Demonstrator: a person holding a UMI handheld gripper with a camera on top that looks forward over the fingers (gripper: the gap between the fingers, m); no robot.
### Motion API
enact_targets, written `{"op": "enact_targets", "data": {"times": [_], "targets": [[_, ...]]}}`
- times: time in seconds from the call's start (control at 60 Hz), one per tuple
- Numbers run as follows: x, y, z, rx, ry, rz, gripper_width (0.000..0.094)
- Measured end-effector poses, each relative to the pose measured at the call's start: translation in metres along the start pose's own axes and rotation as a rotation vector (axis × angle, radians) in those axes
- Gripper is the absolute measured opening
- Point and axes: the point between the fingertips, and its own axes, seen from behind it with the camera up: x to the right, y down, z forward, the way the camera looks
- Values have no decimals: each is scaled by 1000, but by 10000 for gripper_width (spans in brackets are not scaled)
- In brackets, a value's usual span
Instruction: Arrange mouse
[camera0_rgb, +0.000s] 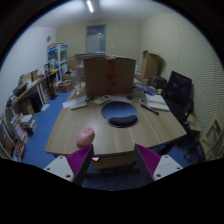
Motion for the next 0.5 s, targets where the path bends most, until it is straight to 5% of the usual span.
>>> {"op": "enact_targets", "data": {"times": [0.3,0.5], "targets": [[-93,47,73,-8,-267,-63,832],[-143,60,130,-29,-334,-62,829]]}}
